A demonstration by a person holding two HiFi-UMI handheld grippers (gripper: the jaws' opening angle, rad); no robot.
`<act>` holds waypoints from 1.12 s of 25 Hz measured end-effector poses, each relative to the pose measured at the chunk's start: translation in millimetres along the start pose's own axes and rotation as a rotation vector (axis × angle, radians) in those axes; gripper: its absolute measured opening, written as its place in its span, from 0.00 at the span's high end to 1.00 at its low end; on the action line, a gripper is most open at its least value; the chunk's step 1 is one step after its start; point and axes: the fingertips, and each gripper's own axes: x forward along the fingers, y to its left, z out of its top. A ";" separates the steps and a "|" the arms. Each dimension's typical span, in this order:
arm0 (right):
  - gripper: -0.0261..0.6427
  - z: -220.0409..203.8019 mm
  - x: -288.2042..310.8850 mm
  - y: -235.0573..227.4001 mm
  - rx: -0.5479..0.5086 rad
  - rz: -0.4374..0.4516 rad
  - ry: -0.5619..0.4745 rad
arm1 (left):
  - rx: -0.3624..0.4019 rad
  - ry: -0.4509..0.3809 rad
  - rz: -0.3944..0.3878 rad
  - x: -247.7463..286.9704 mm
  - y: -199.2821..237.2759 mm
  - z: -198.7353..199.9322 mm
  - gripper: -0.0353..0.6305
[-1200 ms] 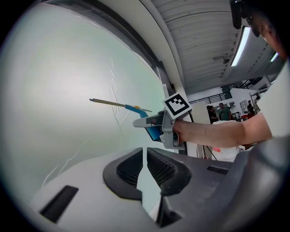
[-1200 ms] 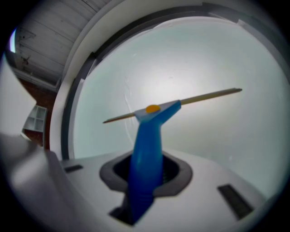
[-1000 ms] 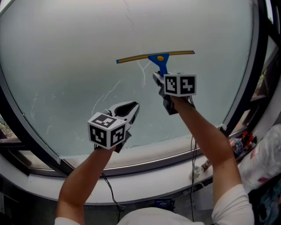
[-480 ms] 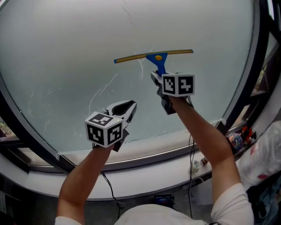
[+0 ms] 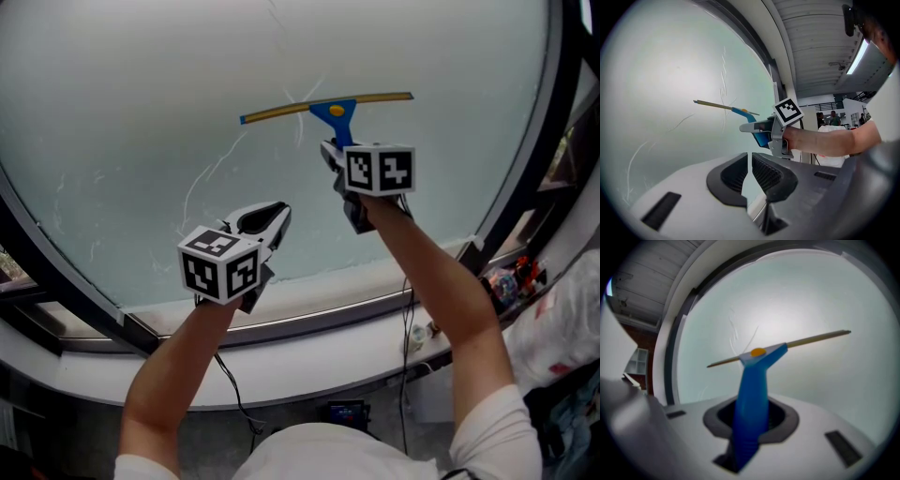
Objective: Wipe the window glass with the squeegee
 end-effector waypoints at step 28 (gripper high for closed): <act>0.83 -76.2 12.0 0.4 0.036 0.016 0.050 | -0.089 0.067 0.009 6.4 5.3 -59.0 0.87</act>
